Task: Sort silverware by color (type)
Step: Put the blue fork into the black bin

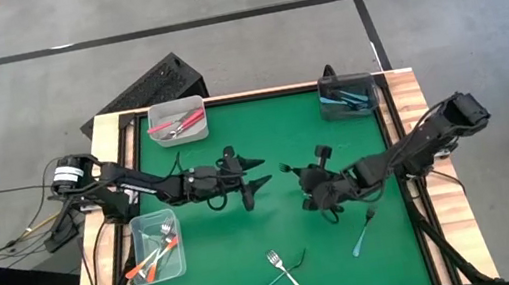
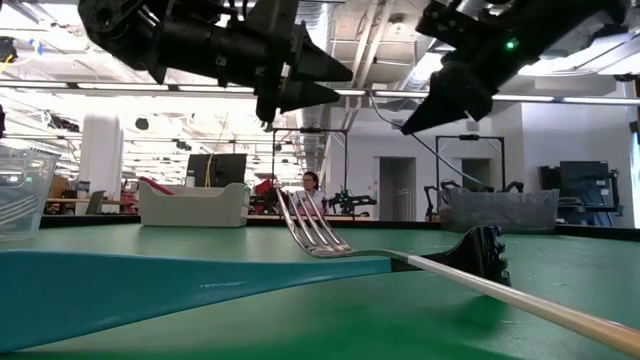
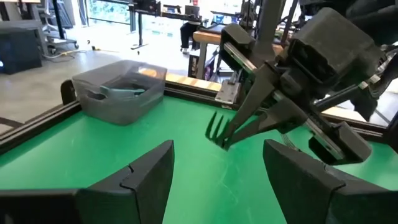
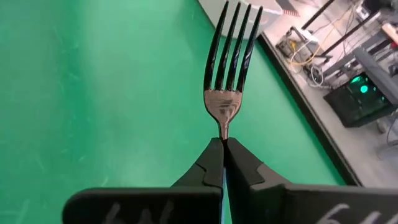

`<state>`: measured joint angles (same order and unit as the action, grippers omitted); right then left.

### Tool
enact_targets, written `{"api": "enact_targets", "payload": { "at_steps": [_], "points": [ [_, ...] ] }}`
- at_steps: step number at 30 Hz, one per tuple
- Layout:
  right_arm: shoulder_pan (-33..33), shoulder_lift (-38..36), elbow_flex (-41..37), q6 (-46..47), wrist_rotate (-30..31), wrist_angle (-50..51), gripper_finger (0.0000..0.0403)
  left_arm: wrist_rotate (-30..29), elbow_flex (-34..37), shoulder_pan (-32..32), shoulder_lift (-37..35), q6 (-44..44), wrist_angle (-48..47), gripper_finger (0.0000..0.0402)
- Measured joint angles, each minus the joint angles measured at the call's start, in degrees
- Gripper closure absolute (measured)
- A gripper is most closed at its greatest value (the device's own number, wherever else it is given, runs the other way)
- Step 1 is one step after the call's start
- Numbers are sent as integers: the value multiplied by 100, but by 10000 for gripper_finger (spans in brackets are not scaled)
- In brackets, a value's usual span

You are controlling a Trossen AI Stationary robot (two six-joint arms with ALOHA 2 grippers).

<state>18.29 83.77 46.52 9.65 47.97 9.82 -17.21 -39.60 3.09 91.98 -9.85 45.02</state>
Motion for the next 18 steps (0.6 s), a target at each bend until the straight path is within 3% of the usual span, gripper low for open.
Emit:
{"api": "enact_targets", "payload": {
  "at_steps": [8, 18],
  "points": [
    [-120, 0, 0, -753, 2, -553, 386, 49, -159, -123, 0, 11, -90, 168],
    [-325, 0, 0, -962, 0, -1004, 386, 204, -171, -124, 0, 12, -65, 168]
  ]
}}
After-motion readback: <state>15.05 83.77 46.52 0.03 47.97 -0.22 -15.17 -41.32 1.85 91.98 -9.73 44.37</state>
